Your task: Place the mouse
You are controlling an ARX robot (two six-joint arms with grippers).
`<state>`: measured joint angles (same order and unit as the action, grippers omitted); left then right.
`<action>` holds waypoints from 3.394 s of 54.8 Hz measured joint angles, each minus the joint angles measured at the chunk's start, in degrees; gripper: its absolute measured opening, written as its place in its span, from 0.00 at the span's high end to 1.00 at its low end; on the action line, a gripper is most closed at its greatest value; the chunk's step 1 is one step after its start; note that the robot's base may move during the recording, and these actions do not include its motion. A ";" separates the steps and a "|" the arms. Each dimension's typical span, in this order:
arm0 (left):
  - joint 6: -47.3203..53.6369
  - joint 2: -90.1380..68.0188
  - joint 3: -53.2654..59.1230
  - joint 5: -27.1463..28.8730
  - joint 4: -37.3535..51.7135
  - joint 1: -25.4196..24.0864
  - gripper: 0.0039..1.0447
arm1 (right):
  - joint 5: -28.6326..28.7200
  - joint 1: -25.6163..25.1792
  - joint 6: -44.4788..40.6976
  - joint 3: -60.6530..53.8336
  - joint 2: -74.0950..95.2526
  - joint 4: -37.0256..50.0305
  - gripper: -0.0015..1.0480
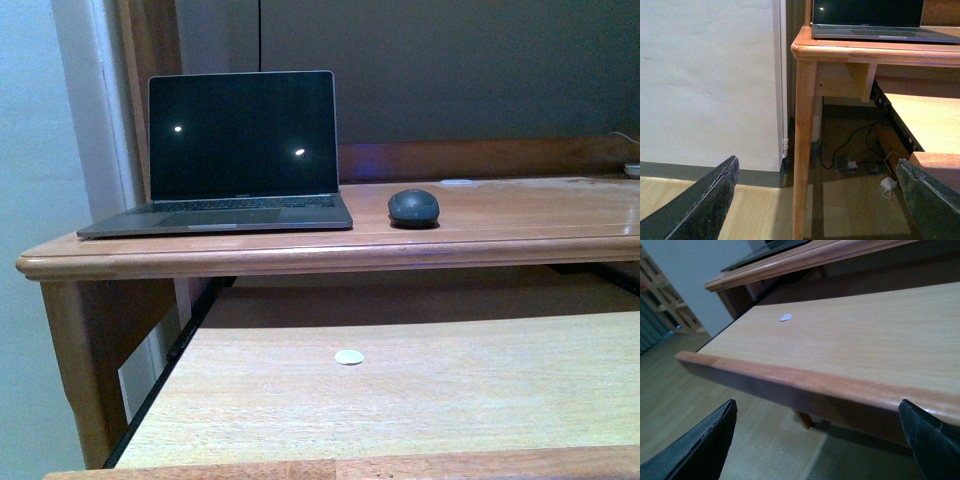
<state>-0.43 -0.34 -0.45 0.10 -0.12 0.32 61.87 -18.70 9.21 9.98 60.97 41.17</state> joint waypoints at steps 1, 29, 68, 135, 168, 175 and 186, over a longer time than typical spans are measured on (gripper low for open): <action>0.00 0.00 0.00 -0.02 0.00 0.00 0.07 | 2.19 -0.83 -0.37 -0.48 -0.07 -0.20 0.07; 0.00 0.00 0.00 -0.02 0.00 0.00 0.07 | -22.93 18.91 -4.26 0.94 21.46 17.68 0.07; 0.00 0.00 0.00 -0.02 0.00 0.00 0.07 | -76.61 40.65 -4.11 44.63 51.17 3.32 0.07; 0.00 0.00 0.00 -0.02 0.00 0.00 0.07 | -62.31 38.38 9.11 -9.05 -54.45 -37.07 0.07; 0.00 0.02 0.00 -0.04 0.00 0.00 0.07 | -62.49 19.30 -8.87 -9.14 -60.61 -41.09 0.97; 0.00 0.02 0.00 -0.07 0.00 0.00 0.07 | -62.01 18.99 -8.92 -9.14 -60.63 -41.13 0.97; 0.00 0.02 0.00 -0.09 0.00 0.00 0.07 | -62.01 18.95 -9.03 -9.14 -60.63 -41.11 0.78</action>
<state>-0.43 -0.32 -0.45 0.01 -0.12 0.32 -0.14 0.25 0.19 0.84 0.34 0.05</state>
